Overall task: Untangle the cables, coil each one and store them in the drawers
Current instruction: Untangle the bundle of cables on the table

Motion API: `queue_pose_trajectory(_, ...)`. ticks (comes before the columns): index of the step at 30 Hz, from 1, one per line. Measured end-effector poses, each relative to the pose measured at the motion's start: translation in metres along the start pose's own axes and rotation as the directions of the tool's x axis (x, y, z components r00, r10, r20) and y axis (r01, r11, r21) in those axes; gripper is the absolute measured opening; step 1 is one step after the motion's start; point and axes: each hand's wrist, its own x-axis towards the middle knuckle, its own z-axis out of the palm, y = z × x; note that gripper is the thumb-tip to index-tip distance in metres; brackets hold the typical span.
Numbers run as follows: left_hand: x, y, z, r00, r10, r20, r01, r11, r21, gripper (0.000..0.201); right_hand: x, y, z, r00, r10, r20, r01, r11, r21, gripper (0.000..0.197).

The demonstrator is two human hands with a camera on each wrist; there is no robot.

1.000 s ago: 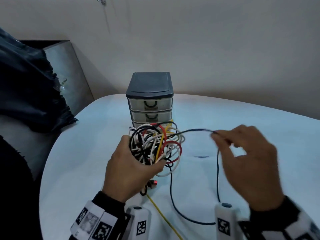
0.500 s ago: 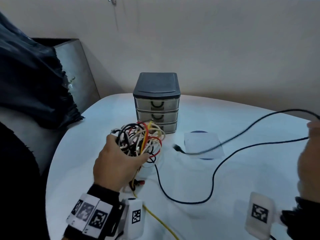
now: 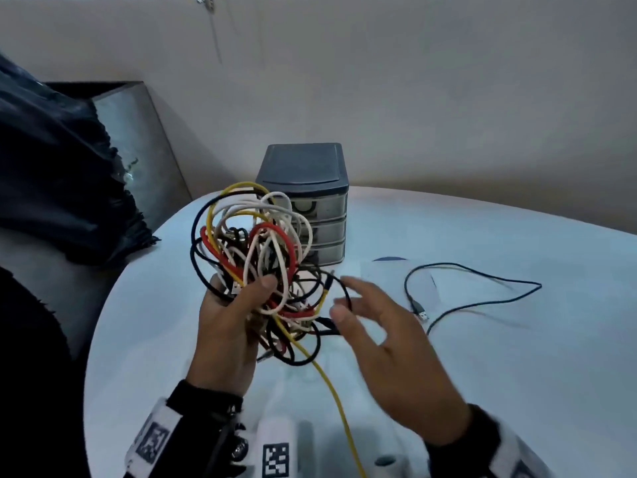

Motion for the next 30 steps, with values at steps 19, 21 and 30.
queue_pose_trajectory(19,-0.001,0.006,-0.006,0.775,-0.534,0.339,0.612,0.767,-0.192,0.063,0.018,0.007,-0.059,0.928,-0.14,-0.345,0.172,0.983,0.064,0.028)
queue_pose_trajectory(21,0.003,0.006,-0.01,0.744,-0.562,0.361,0.651,0.731,-0.204,0.065,0.019,0.011,-0.068,0.888,-0.126,-0.442,0.177,0.981,0.076,0.027)
queue_pose_trajectory(30,0.011,0.004,-0.028,0.757,-0.57,0.321,0.64,0.745,-0.188,0.064,0.022,0.02,-0.092,0.795,-0.039,-0.605,0.15,0.98,0.133,0.019)
